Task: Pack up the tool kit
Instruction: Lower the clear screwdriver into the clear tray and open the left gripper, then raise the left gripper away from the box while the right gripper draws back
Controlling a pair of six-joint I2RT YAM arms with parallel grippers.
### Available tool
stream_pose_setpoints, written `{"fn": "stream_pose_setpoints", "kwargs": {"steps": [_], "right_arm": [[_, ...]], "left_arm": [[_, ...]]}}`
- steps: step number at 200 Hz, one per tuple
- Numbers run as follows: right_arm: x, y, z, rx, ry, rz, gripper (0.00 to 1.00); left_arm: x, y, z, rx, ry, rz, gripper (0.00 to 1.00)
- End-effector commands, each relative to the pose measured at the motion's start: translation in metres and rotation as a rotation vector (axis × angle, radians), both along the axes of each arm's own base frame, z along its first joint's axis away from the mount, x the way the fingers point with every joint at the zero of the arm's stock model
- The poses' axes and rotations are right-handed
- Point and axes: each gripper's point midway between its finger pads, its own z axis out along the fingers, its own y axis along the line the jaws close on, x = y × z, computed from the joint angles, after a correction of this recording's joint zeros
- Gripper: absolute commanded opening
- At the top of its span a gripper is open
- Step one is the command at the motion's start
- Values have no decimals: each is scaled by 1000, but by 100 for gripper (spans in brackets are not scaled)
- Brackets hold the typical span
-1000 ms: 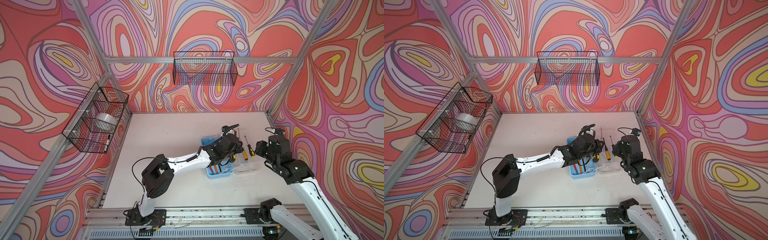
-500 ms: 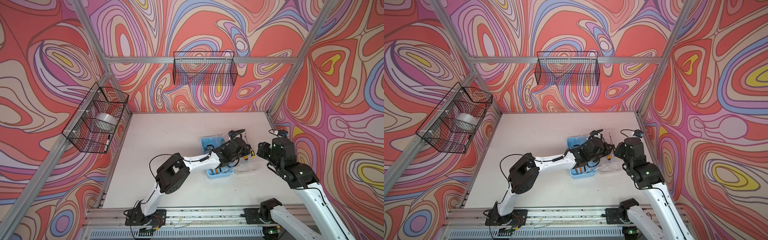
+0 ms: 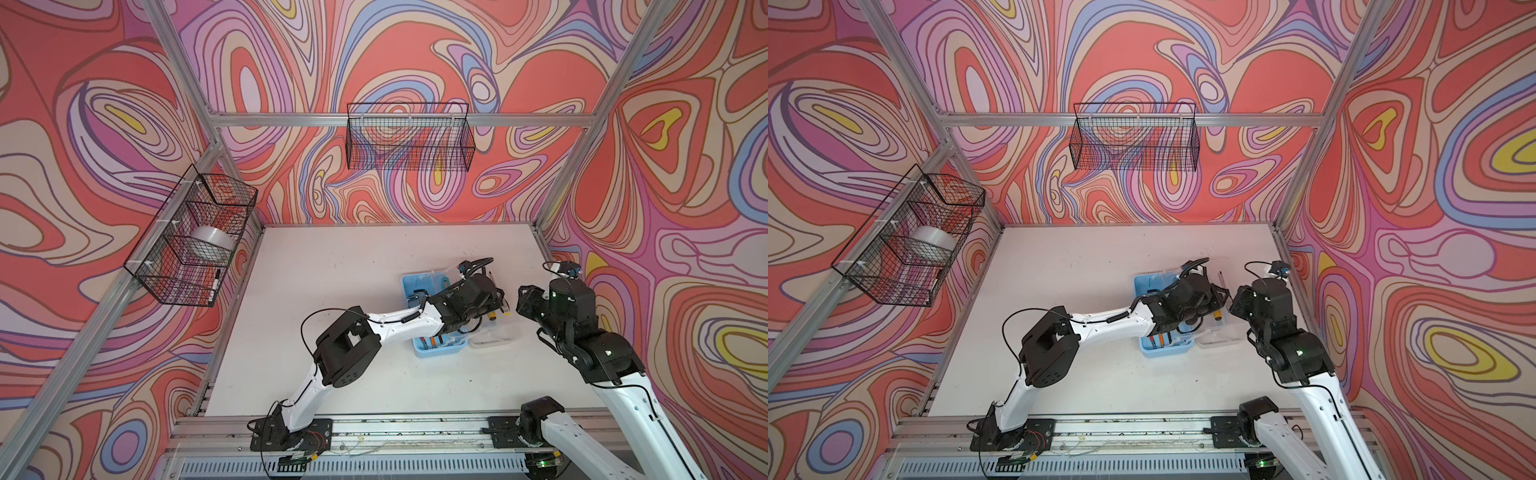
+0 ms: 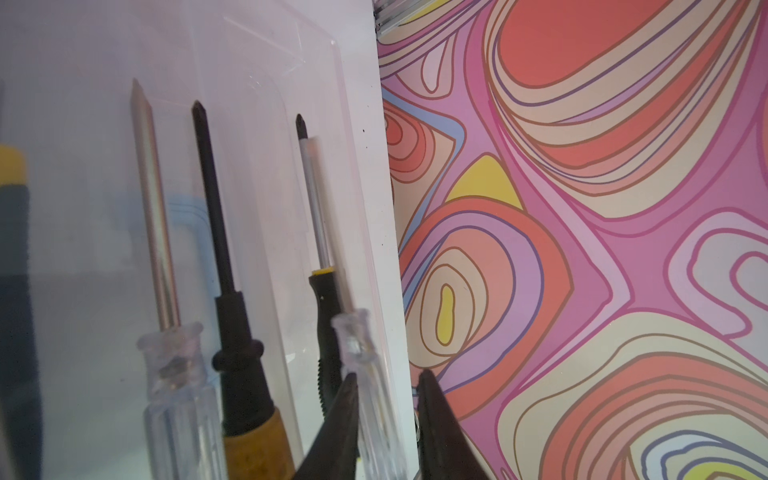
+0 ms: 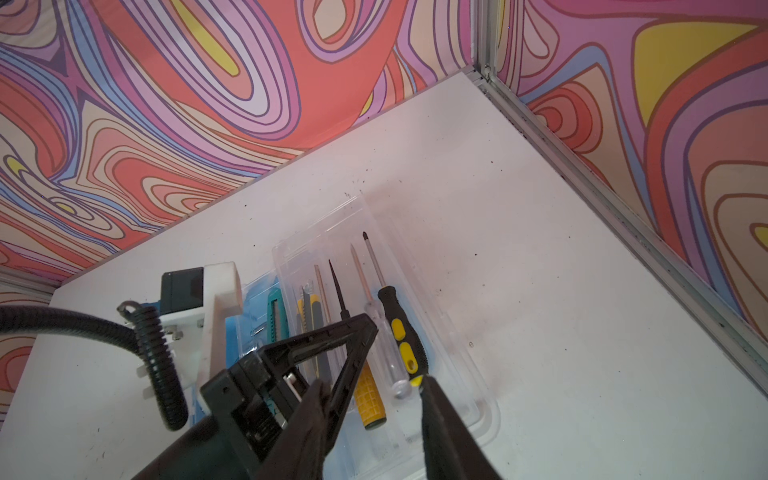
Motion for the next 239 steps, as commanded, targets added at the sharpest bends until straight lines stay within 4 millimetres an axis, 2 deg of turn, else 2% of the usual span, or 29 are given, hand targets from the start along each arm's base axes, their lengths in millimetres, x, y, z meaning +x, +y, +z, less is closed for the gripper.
{"fn": "stream_pose_setpoints", "kwargs": {"steps": [1,45,84,108,132,155,185,191,212,239], "right_arm": [[-3,0,-4,-2,13,8,39],[-4,1,-4,0,15,12,39],[-1,3,-14,-30,45,39,39],[-3,16,-18,-14,31,123,40],[-7,35,-23,42,19,222,40],[-9,39,-32,49,48,247,40],[-12,43,-29,59,78,270,40],[-12,44,-30,61,83,275,41],[-9,46,-33,71,105,276,41],[-2,46,-41,62,131,266,43]], "left_arm": [[0,-3,-10,42,10,4,28],[3,6,-7,58,-9,7,28],[7,31,40,133,-198,-46,31],[9,66,52,247,-273,-54,37],[18,118,40,358,-264,-27,39],[27,171,27,443,-247,30,39],[34,233,18,581,-215,82,39],[31,246,10,621,-192,85,39],[31,277,-1,703,-172,119,40],[34,299,-21,765,-127,139,43]]}}
